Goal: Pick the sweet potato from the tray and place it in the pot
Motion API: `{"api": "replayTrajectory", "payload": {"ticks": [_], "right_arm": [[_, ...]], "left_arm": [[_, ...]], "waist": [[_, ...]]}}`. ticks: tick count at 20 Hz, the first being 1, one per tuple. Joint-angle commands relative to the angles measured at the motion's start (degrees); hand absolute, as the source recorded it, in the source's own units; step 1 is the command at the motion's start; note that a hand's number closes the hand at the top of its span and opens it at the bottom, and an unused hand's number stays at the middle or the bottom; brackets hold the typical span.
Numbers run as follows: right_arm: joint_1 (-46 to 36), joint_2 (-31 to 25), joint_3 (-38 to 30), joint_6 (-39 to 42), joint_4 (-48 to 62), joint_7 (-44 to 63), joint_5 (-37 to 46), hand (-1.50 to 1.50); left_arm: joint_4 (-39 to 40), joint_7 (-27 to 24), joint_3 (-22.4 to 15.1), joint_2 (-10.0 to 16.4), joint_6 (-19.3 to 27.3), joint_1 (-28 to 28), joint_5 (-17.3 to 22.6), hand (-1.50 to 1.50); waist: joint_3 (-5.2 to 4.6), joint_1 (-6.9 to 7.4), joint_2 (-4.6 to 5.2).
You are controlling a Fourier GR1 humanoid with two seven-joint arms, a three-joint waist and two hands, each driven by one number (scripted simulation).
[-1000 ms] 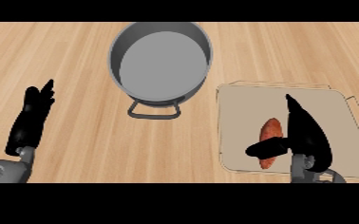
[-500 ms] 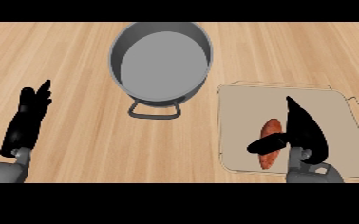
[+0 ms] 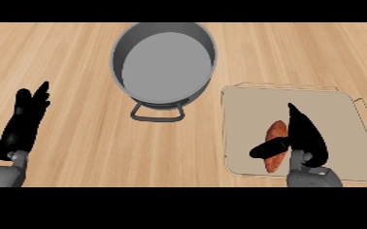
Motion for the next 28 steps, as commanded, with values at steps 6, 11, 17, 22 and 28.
{"api": "replayTrajectory", "payload": {"ticks": [6,11,17,22,28], "right_arm": [[-2.98,0.53,-3.24,3.95,2.32,7.04,-1.52,-1.5],[3.05,1.28,0.89,-2.77,4.04,3.26,0.4,1.5],[-4.18,-2.44,-2.21,-1.29,9.76,-2.54,4.71,1.5],[-2.36,-3.01,0.1,-1.09,7.36,-3.28,9.41,1.5],[-6.74,-12.45,2.62,3.94,9.97,-22.66,6.37,1.5]], "left_arm": [[-1.48,1.55,2.9,-0.02,-2.49,-0.39,-1.19,0.0],[-0.55,1.65,1.61,-3.73,-0.93,-0.76,-5.17,0.0],[0.48,2.14,2.65,-5.72,-1.75,-2.22,-7.3,0.0],[-2.27,3.71,4.07,-6.66,-3.03,-0.96,-7.44,0.0],[-1.35,1.39,4.31,-6.69,-3.43,-0.41,-8.14,0.0]], "waist": [[0.02,0.03,-0.03],[0.02,-0.13,0.0],[0.02,0.01,0.08],[0.02,-0.05,0.0],[0.07,0.72,0.37]]}}
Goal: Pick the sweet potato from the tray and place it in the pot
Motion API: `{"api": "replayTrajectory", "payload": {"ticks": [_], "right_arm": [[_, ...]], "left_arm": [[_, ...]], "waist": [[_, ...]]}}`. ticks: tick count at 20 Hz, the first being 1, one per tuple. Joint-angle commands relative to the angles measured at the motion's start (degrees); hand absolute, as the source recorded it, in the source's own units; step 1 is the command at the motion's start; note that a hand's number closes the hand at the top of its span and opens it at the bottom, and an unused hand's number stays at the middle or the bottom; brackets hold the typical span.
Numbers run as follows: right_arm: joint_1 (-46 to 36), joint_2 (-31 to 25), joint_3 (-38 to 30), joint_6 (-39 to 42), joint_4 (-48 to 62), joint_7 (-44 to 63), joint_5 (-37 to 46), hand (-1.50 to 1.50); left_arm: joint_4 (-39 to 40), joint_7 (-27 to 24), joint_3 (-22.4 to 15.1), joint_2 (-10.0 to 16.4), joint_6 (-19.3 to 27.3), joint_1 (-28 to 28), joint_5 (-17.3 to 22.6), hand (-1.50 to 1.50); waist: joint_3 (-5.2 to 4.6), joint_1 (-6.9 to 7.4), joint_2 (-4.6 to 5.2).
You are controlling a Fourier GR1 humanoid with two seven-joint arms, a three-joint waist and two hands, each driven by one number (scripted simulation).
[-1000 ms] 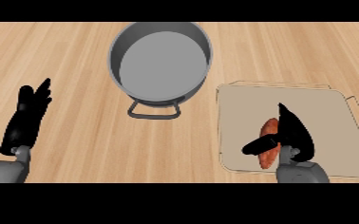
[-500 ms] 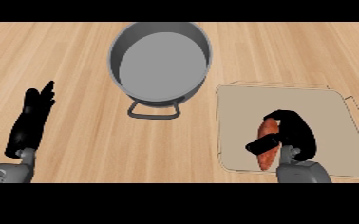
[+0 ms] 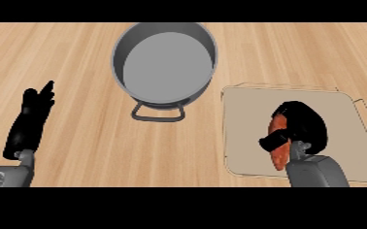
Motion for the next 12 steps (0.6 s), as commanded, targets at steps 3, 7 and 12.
{"api": "replayTrajectory", "payload": {"ticks": [3,7,12], "right_arm": [[-6.78,-12.68,5.31,9.55,2.93,-24.21,-5.0,1.5],[-11.84,-23.1,0.28,6.45,8.47,-38.48,-4.97,1.5],[-16.18,-19.95,-3.6,-3.87,12.0,-43.61,-5.02,1.5]], "left_arm": [[0.29,-0.19,-0.53,-0.14,-1.21,-1.12,0.22,0.0],[0.25,0.33,-0.61,-0.48,-0.53,-1.09,-0.74,0.0],[1.82,-1.57,1.54,-0.58,-1.83,-0.05,0.5,0.0]], "waist": [[0.25,2.4,0.82],[0.22,1.04,0.47],[0.14,0.43,0.25]]}}
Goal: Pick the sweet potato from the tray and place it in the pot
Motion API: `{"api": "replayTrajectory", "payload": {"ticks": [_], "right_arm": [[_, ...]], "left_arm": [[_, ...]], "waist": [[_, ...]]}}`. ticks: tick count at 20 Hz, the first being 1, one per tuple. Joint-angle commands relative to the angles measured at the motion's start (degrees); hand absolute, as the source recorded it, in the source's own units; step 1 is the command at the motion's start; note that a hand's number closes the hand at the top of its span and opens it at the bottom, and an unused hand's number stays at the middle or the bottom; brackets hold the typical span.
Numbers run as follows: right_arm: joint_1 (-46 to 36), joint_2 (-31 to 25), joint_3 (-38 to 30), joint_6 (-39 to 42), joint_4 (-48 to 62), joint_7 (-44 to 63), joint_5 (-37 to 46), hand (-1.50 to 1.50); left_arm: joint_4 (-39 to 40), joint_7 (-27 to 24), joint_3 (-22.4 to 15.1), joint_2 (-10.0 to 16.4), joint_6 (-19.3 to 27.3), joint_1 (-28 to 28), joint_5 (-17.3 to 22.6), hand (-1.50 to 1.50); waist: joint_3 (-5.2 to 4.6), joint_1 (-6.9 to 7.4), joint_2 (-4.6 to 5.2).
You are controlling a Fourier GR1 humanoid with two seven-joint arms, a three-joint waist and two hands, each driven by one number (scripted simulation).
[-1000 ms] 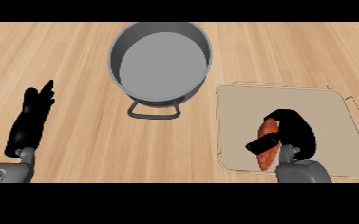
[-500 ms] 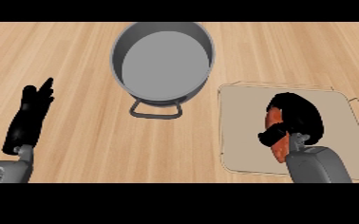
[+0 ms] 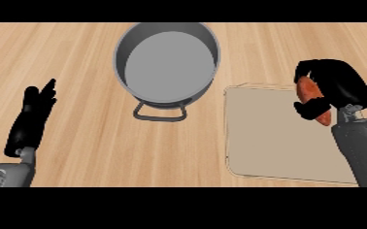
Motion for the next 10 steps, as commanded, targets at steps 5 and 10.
{"api": "replayTrajectory", "payload": {"ticks": [5,10], "right_arm": [[-8.54,1.45,-6.5,-5.4,-10.35,-6.98,-7.63,1.5],[-14.16,2.77,-10.38,-4.83,-16.34,-6.92,-13.86,1.5]], "left_arm": [[1.45,-0.97,0.5,-0.56,0.11,0.43,-0.71,0.0],[-0.57,0.44,1.28,-0.06,-0.25,0.21,-0.52,0.0]], "waist": [[-0.09,-1.3,-0.54],[-0.08,-1.12,-0.57]]}}
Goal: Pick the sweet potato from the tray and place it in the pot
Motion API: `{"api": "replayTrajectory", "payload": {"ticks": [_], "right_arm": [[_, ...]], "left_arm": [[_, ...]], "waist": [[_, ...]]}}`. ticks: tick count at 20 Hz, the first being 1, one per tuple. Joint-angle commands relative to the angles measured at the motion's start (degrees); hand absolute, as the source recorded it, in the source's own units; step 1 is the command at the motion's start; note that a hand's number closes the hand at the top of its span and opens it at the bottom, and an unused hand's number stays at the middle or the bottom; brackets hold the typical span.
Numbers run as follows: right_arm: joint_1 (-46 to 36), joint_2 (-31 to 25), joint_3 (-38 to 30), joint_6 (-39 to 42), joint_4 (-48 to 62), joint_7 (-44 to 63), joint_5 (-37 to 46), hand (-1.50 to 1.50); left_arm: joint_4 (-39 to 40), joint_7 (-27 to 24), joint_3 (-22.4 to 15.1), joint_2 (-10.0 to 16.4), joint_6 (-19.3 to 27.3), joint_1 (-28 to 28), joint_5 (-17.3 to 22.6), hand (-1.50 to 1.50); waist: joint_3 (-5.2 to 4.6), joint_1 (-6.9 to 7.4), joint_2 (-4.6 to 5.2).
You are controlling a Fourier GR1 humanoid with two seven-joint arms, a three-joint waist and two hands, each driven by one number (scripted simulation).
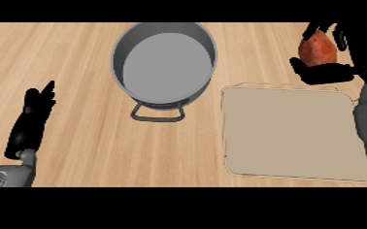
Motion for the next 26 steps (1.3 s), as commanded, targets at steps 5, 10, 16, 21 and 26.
{"api": "replayTrajectory", "payload": {"ticks": [5,10,16,21,26], "right_arm": [[-10.8,2.09,-0.65,4.95,-8.6,6.91,-4.34,1.5],[-23.92,7.03,5.15,9.2,-0.08,15.76,-3.01,1.5],[-34.02,13.3,6.61,9.73,10.16,22.31,-1.71,1.5],[-38.9,18.26,7.86,6.17,22.21,20.64,0.49,1.5],[-38.0,20.25,8.18,5.4,32.42,16.82,1.0,1.5]], "left_arm": [[0.2,-0.28,2.78,0.85,-2.45,-0.17,0.82,0.0],[2.68,-0.72,1.35,-0.85,-2.09,-2.43,-1.21,0.0],[-1.35,1.66,0.06,-2.94,-0.89,-0.95,-2.7,0.0],[1.42,-0.26,2.7,-0.91,-3.92,-1.65,-1.3,0.0],[-1.41,0.32,2.16,-1.97,-4.0,0.4,-1.59,0.0]], "waist": [[-0.05,0.08,0.09],[-0.1,0.64,0.31],[-0.09,1.1,0.29],[-0.1,1.22,0.5],[-0.06,1.26,0.48]]}}
